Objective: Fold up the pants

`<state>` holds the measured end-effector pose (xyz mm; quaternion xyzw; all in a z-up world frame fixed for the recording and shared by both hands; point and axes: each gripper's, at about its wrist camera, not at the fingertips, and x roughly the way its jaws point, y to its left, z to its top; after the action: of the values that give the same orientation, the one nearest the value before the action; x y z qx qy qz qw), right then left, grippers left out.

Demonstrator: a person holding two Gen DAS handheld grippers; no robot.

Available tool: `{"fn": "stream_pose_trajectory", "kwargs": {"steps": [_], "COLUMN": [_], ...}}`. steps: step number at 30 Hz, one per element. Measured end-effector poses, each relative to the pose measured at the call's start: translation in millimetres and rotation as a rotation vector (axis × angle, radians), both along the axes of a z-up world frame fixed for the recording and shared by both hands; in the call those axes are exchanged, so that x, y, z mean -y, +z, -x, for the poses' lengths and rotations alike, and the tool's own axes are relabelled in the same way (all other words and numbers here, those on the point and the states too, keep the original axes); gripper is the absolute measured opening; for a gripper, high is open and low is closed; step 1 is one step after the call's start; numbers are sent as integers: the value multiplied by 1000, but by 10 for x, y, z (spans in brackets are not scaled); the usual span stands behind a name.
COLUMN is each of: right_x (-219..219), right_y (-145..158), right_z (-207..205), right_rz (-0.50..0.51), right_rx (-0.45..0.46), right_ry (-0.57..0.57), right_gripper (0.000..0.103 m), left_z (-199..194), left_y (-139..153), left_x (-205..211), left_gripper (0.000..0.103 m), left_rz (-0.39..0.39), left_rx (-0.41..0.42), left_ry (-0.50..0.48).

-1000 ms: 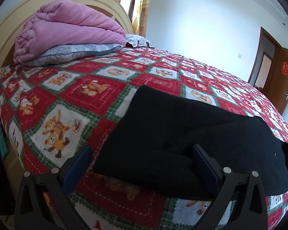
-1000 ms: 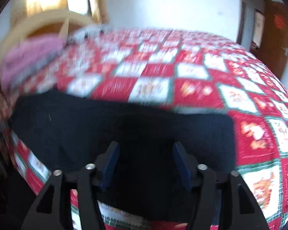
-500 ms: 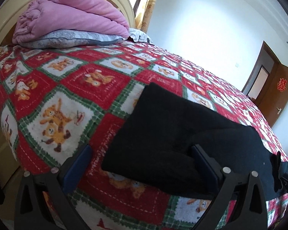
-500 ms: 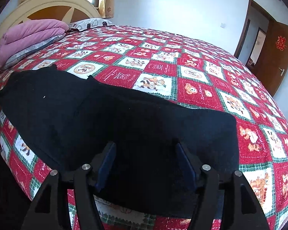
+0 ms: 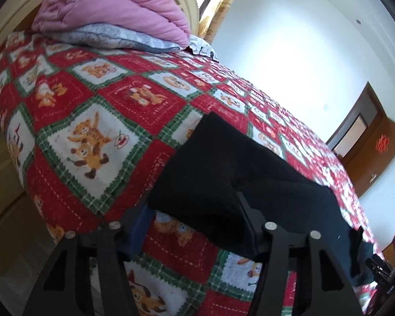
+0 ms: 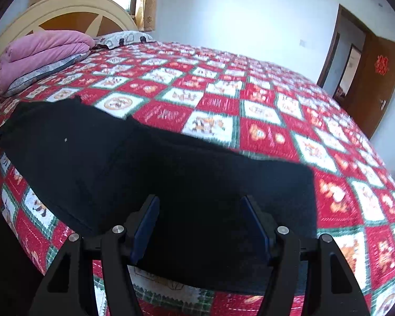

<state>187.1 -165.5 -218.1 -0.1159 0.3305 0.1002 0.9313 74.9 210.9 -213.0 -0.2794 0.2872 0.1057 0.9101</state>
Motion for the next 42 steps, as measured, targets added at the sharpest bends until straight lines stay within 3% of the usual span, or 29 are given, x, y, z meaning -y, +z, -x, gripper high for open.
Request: {"fn": "stream_pose_trajectory", "kwargs": {"steps": [4, 9, 12, 13, 14, 15, 19, 28, 33, 37, 42], "right_x": [49, 35, -18, -48, -60, -75, -36, 147, 218, 317, 503], "right_y": [173, 152, 58, 27, 21, 20, 128, 244, 333, 404, 305], "right_z": [76, 44, 17, 17, 28, 43, 95, 56, 25, 35, 83], "right_rz": [-30, -37, -40, -34, -30, -25, -60, -142, -155, -108, -95], "right_rx": [46, 40, 16, 11, 12, 17, 52, 59, 19, -38, -92], "right_ry": [12, 19, 28, 30, 32, 34, 26, -15, -25, -54, -63], "right_gripper": [66, 66, 66, 66, 66, 66, 66, 66, 66, 66, 66], "left_z": [-21, -44, -31, -1, -4, -5, 9, 45, 30, 9, -6], "left_y": [-40, -36, -18, -10, -9, 8, 180, 426, 640, 817, 1005], "left_x": [-12, -1, -18, -69, -100, -116, -38, 15, 92, 231, 437], "left_gripper": [66, 66, 52, 27, 23, 23, 22, 22, 22, 22, 22], "left_rz": [4, 0, -22, 15, 65, 93, 71, 102, 106, 84, 45], "left_rx": [-8, -5, -8, 14, 33, 36, 76, 141, 193, 229, 253], "left_ry": [-13, -22, -48, -61, -96, -96, -123, -154, -197, -238, -289]}}
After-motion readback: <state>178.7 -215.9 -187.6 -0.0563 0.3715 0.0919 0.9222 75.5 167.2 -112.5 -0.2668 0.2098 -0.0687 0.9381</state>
